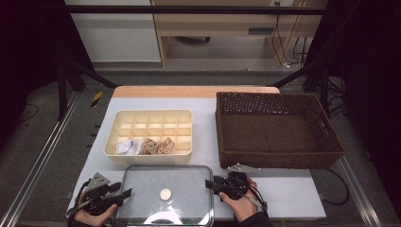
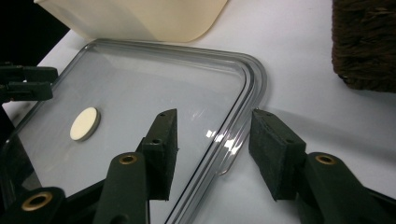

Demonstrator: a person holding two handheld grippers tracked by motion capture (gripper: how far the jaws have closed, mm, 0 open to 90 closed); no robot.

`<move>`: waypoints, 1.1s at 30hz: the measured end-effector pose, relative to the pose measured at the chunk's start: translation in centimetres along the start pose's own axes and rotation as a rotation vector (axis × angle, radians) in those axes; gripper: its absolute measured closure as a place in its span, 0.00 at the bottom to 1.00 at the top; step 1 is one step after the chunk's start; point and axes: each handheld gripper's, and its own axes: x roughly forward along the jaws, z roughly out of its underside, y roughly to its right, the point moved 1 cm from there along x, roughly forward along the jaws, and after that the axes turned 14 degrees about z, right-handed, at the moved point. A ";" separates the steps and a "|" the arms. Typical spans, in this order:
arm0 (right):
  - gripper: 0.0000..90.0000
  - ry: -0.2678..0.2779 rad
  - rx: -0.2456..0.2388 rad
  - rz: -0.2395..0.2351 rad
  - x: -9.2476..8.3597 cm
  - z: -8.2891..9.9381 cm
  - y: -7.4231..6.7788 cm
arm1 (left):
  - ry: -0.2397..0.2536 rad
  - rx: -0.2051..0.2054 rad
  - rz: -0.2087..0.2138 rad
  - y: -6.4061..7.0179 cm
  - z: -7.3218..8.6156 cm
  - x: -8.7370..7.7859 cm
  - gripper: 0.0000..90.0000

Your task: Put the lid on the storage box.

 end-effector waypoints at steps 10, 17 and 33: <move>0.60 0.014 0.070 -0.018 -0.2 -0.2 0.2 | 0.002 -0.002 0.001 0.0 0.0 0.0 0.51; 0.61 0.076 0.098 -0.051 -1.0 -0.5 0.0 | 0.010 -0.002 0.006 -0.1 0.1 -0.1 0.50; 0.61 0.221 0.131 -0.118 -2.4 -1.3 -0.9 | 0.017 -0.011 0.021 -0.2 0.2 -0.2 0.47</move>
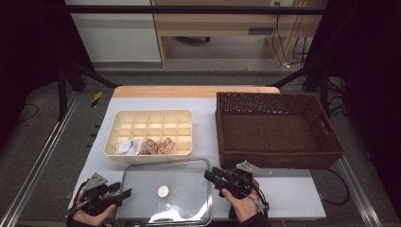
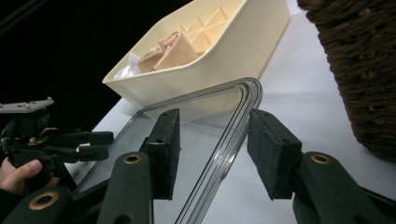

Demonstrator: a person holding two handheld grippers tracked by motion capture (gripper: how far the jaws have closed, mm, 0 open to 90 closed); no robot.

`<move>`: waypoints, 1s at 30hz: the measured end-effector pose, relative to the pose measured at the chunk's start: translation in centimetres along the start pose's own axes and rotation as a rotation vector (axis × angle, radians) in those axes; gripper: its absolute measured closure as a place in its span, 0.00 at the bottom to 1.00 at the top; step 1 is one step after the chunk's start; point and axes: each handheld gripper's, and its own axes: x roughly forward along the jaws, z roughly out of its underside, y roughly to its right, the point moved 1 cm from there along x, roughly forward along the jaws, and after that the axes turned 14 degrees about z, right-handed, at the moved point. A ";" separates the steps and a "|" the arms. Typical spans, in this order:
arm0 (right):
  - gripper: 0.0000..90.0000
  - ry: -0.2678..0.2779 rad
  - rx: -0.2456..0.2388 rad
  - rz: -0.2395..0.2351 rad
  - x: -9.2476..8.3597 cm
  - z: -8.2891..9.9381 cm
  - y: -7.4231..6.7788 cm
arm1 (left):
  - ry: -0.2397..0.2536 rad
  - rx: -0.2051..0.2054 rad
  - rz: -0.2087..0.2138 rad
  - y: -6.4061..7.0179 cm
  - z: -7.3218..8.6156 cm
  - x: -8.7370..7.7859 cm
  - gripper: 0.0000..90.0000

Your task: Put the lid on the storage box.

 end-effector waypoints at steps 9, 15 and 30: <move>0.55 -0.006 0.025 -0.015 0.6 0.0 0.1 | 0.007 -0.013 0.013 -0.2 0.0 -0.1 0.46; 0.65 -0.068 0.009 -0.058 1.7 0.2 -0.5 | 0.008 -0.019 0.025 -0.2 0.0 -0.1 0.45; 0.72 -0.199 -0.116 -0.009 1.3 0.2 0.0 | 0.015 -0.028 0.076 -0.8 -0.1 -0.3 0.39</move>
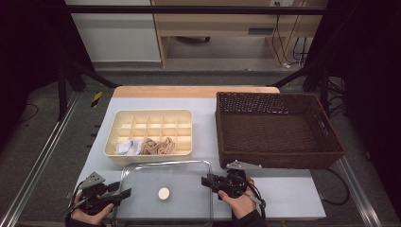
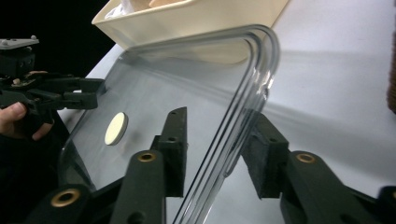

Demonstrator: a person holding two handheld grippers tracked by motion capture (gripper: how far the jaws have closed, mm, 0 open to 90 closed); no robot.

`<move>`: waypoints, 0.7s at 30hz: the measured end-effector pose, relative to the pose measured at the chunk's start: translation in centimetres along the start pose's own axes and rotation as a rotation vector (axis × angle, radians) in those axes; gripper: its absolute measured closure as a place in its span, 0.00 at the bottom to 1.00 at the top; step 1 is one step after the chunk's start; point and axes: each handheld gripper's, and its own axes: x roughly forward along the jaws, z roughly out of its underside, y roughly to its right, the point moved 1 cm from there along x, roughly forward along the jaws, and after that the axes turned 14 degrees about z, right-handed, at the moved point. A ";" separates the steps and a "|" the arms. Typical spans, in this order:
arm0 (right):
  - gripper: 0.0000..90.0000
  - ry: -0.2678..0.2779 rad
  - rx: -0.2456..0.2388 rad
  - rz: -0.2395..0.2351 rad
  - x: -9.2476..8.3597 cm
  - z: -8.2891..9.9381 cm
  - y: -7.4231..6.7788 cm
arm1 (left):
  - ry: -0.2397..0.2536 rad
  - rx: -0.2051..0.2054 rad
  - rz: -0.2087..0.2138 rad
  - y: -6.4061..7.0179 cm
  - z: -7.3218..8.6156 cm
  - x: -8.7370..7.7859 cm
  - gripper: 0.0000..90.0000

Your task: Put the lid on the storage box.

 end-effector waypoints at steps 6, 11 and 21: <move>0.74 -0.001 -0.009 -0.016 -0.4 0.1 0.2 | 0.005 -0.010 0.033 -0.2 -0.1 -0.1 0.37; 0.75 -0.009 -0.021 -0.014 -0.4 0.1 0.3 | 0.025 -0.009 0.075 0.0 -0.2 -0.1 0.42; 0.77 -0.011 -0.034 -0.012 -0.8 -0.2 0.1 | 0.065 -0.024 0.072 0.5 -0.5 -1.0 0.51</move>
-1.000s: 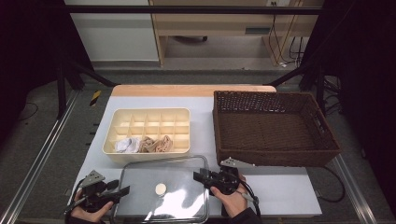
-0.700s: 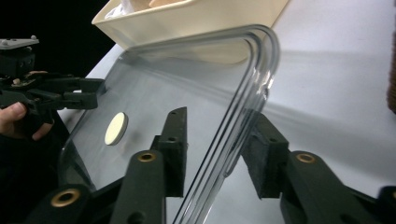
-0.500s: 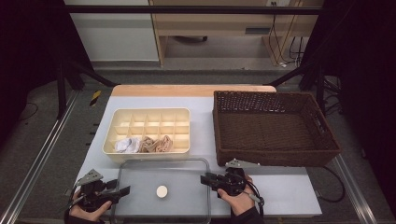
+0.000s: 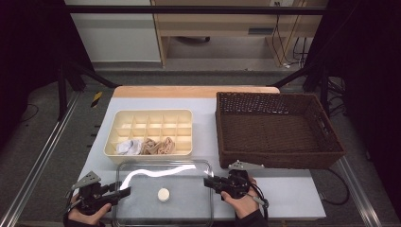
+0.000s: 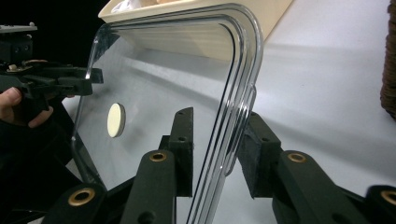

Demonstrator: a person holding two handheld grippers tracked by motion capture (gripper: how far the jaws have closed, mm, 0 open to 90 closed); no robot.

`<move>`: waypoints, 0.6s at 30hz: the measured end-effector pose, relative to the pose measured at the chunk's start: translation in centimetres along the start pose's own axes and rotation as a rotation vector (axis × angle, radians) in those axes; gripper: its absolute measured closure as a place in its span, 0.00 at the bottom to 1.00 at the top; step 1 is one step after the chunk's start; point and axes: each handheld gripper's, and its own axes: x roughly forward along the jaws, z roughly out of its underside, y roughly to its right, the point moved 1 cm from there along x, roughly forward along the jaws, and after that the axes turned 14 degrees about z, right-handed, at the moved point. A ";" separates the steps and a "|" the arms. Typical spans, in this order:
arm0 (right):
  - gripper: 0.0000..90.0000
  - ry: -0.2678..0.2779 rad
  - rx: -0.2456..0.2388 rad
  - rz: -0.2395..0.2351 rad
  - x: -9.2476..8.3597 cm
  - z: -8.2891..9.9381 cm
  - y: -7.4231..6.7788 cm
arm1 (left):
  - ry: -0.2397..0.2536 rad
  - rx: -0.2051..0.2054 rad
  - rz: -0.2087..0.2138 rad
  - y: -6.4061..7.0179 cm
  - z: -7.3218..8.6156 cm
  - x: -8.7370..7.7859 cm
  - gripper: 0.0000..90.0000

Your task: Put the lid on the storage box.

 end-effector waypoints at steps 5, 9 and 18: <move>0.78 -0.002 0.031 -0.013 -0.2 -0.1 0.0 | 0.033 -0.019 0.005 0.1 -0.1 -0.6 0.57; 0.79 -0.001 0.034 -0.015 -0.6 -0.2 -0.3 | 0.044 -0.015 -0.008 0.6 -0.3 -0.9 0.58; 0.81 -0.013 0.071 -0.018 -1.5 -0.6 -0.5 | 0.079 -0.010 -0.007 1.4 -1.1 -1.7 0.64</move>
